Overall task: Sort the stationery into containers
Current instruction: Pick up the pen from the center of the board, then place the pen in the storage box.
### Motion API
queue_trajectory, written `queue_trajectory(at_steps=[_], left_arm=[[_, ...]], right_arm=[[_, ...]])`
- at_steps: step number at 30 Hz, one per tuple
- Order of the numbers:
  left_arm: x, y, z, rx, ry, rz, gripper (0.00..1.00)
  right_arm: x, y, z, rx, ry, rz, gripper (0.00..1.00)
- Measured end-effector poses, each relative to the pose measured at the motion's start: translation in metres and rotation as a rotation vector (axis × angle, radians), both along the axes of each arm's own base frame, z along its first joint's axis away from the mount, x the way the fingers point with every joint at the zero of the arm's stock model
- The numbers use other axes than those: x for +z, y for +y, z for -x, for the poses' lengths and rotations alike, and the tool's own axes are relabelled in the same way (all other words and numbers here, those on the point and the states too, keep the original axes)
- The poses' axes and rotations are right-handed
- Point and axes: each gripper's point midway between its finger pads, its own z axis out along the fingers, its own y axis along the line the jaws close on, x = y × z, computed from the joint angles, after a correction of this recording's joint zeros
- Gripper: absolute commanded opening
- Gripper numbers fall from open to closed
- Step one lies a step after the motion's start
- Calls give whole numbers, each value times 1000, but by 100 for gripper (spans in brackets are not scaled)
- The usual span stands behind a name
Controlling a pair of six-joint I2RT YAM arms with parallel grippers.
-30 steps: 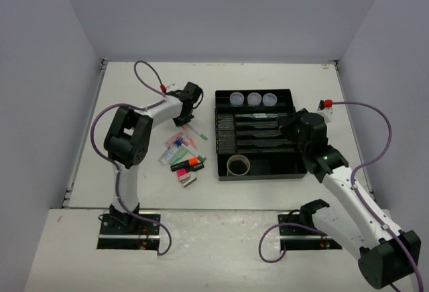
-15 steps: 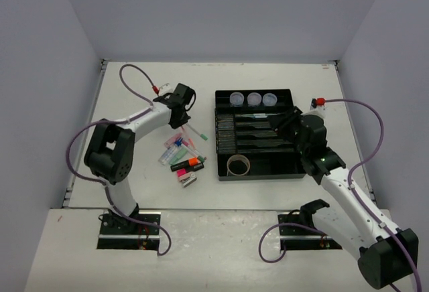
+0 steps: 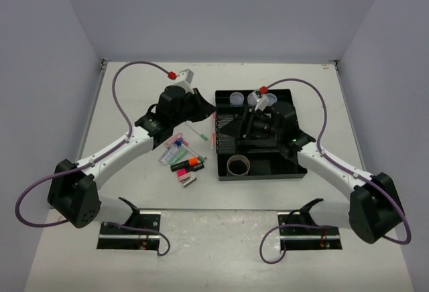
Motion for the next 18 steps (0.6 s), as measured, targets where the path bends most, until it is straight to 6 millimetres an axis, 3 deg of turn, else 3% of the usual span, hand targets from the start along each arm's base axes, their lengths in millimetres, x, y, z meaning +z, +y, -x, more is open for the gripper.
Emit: queue_trajectory(at_steps=[2,5,7,9,11,12,14,15,16,18], left_arm=[[12,-26,18,-121,-44,34,0],[25,-50,37,-238,-80,82,0],[31,-56,42,-276,-95,104,0],[36,-59,45,-299,-105,120,0],[41,-62,47,-319,-115,137,3],[42,-62,47,-325,-129,132,13],[43,-62,48,-330,-135,129,72],[42,-62,48,-331,-136,127,91],[42,-61,46,-324,-139,116,100],[35,-51,37,-261,-118,74,100]], right_arm=[[5,15,12,66,2,-14,51],[12,28,24,112,3,-38,38],[13,29,23,104,16,-45,25],[12,29,21,88,21,-46,0],[10,27,16,54,39,-42,0],[9,26,15,45,46,-43,0],[10,26,13,27,47,-43,0],[10,25,13,18,47,-44,0],[11,24,12,5,48,-46,0],[11,19,9,-29,50,-49,0]])
